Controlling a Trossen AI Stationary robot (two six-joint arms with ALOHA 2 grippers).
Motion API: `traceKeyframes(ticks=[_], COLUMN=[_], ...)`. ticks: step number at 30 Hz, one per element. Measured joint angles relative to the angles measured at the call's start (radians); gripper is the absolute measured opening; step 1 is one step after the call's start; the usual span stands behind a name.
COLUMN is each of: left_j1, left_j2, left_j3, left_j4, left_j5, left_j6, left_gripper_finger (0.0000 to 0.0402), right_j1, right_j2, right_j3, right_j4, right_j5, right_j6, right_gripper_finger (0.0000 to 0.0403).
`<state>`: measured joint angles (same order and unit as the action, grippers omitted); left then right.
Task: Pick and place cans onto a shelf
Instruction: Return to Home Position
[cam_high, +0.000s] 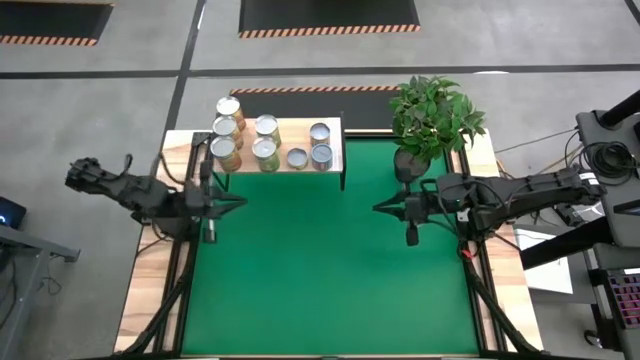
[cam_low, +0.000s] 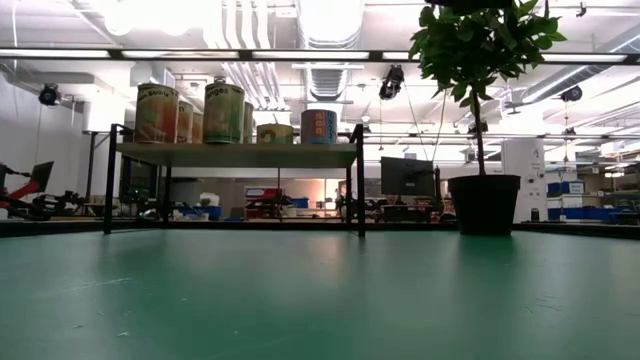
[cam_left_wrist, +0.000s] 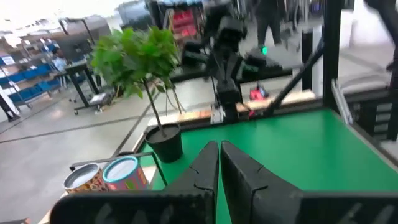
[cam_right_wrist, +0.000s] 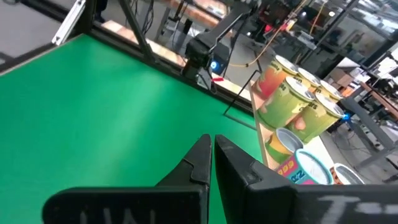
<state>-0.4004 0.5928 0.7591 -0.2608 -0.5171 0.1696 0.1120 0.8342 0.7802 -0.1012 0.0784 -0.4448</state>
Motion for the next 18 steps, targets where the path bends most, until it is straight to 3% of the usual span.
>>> traceKeyframes(ticks=[8,18], left_j1=[0.0,0.0], left_j2=[-0.255,-0.465], left_j3=[-0.172,-0.335], left_j4=[0.07,0.122], left_j5=[0.001,0.002], left_j6=[-0.002,-0.019], left_gripper_finger=[0.0001,0.0001], right_j1=[-0.014,-0.021], right_j2=[-0.118,-0.319], right_j3=[-0.135,-0.344], right_j4=[0.046,0.137], right_j5=[-0.003,0.001], right_j6=[0.091,0.131], right_gripper_finger=[0.0009,0.0009])
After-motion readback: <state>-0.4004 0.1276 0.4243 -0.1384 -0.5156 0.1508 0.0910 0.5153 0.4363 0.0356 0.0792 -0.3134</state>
